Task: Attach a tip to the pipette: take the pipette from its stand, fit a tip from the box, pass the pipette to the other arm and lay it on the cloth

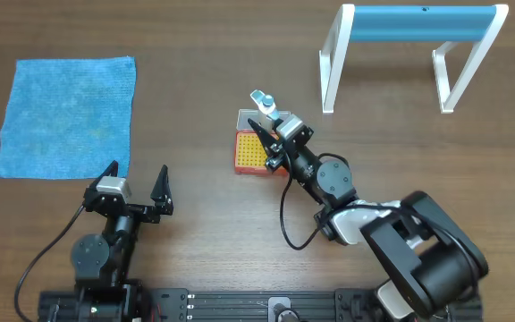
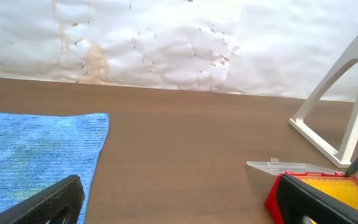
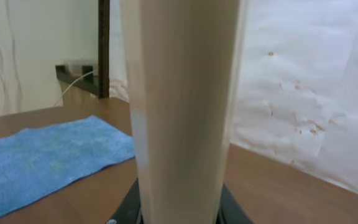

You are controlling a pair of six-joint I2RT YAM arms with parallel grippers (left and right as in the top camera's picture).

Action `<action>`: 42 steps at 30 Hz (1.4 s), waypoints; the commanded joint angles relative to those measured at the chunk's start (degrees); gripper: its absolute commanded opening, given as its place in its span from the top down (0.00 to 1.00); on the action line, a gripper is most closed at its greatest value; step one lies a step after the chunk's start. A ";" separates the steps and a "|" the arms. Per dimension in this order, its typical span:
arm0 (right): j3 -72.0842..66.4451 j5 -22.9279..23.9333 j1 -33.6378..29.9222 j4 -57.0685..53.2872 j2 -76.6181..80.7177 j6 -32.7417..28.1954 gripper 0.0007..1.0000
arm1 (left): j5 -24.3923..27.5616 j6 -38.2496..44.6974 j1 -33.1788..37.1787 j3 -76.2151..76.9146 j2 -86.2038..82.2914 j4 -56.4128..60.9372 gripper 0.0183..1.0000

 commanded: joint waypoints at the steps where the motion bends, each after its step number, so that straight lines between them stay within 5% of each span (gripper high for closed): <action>1: -0.09 0.74 0.00 0.57 1.55 0.63 0.93 | 0.61 -0.52 0.07 -0.24 -0.35 -0.09 0.00; 37: 1.16 -0.55 0.35 -0.90 3.58 2.12 0.93 | 0.61 -0.55 0.07 -0.24 -0.35 -0.09 0.00; 42: 1.11 2.03 -0.39 -1.68 3.58 2.12 0.93 | 0.61 -0.55 0.07 -0.24 -0.35 -0.09 0.00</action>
